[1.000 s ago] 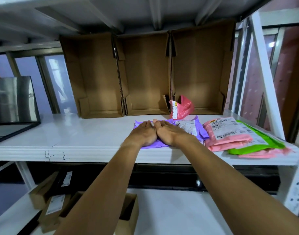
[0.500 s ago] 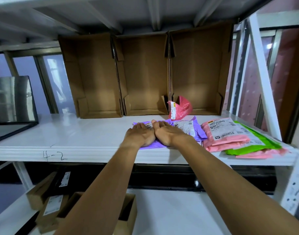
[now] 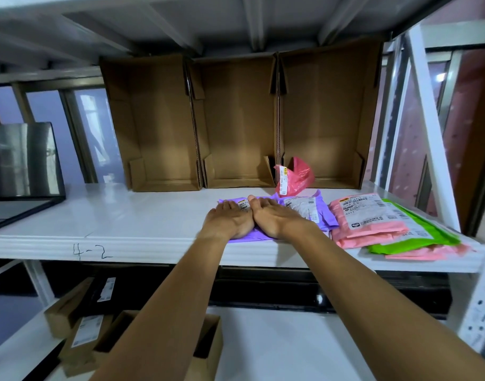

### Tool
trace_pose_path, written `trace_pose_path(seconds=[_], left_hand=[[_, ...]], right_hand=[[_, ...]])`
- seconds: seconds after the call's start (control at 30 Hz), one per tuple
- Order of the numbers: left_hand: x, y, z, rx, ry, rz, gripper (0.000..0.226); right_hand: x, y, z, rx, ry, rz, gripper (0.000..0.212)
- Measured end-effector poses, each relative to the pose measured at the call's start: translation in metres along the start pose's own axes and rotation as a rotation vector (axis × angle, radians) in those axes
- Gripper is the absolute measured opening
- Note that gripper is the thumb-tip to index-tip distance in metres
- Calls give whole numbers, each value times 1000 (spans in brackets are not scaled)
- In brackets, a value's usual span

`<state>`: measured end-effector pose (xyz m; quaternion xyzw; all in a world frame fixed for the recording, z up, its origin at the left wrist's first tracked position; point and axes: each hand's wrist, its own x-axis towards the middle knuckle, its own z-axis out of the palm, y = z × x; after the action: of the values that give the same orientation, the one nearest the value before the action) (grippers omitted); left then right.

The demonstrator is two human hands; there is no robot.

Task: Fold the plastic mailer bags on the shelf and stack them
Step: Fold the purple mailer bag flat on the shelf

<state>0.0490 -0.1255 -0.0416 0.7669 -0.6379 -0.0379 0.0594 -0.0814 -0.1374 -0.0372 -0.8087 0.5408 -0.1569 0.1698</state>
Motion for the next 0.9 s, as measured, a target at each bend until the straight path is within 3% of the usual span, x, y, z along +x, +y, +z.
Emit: trace_pose_path(seconds=[0.33, 0.67, 0.77, 0.9], left_hand=[[1, 0, 0, 1, 2, 1, 82], [-11, -2, -10, -47, -20, 16, 75], [-16, -14, -13, -59, -6, 20, 67], [-16, -31, -12, -24, -53, 19, 61]], right_hand=[[-7, -2, -4, -43, -26, -40, 59], [-4, -2, -2, -35, 9, 17, 77], [-2, -1, -2, -65, 27, 1, 71], [-4, -2, -1, -182, -12, -41, 46]])
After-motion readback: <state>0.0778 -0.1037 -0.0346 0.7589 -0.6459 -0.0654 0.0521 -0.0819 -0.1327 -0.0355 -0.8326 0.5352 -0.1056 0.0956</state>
